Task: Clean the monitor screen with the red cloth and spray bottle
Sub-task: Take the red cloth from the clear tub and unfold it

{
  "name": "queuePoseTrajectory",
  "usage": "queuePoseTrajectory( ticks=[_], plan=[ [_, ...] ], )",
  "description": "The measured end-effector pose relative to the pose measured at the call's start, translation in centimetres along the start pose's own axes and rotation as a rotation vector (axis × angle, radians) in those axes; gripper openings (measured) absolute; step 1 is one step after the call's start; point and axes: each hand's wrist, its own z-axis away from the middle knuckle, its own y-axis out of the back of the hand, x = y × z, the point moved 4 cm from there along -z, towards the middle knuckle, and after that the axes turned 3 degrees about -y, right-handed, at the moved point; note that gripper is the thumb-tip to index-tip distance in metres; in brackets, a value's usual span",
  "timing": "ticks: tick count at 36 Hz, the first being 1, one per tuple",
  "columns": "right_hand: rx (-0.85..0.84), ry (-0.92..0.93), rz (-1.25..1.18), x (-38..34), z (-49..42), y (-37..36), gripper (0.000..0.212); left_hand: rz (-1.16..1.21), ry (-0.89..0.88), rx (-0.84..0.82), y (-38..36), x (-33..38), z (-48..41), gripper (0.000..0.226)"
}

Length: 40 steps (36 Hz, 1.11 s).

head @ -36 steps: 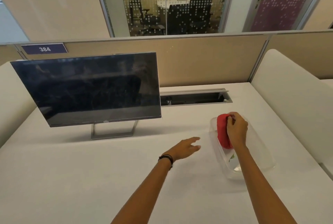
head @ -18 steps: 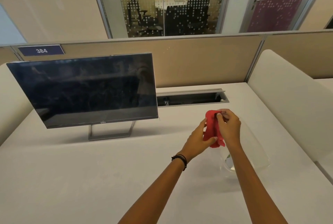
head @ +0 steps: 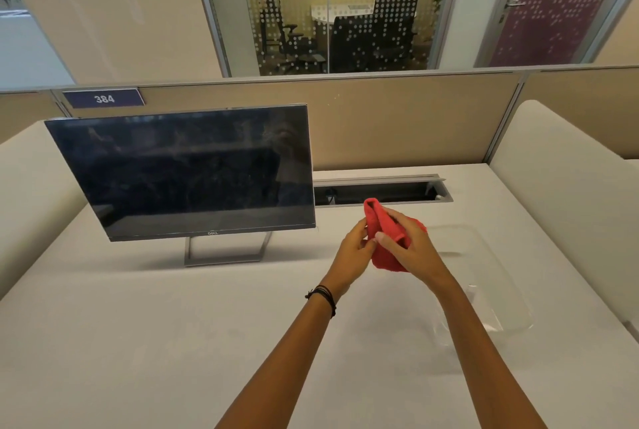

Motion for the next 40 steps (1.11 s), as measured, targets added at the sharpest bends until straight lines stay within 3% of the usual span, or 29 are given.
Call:
queuePoseTrajectory(
  ticks=[5, 12, 15, 26, 33, 40],
  plan=[
    [-0.018, 0.056, -0.009, -0.5, 0.4, -1.1, 0.063, -0.010, -0.001, 0.048, 1.2, 0.1, 0.3, 0.042],
    [-0.004, 0.061, -0.022, 0.2, 0.4, -1.3, 0.043, -0.033, -0.015, 0.024, 2.7, -0.7, 0.8, 0.039],
    [-0.010, -0.043, -0.001, 1.4, -0.2, -1.6, 0.036, -0.044, -0.013, -0.005, 3.5, -1.1, 1.2, 0.036],
    [-0.081, -0.114, -0.054, 4.3, 1.5, -1.2, 0.027, -0.206, 0.141, -0.092, 7.4, -3.3, 2.3, 0.030],
    [-0.232, -0.237, -0.185, 5.4, 2.5, -1.7, 0.024, -0.264, 0.255, -0.139, 9.2, -5.1, 3.1, 0.029],
    [-0.386, -0.398, -0.233, 7.1, 3.0, -2.6, 0.021, -0.273, 0.369, -0.320, 9.8, -6.4, 4.0, 0.030]
  ],
)
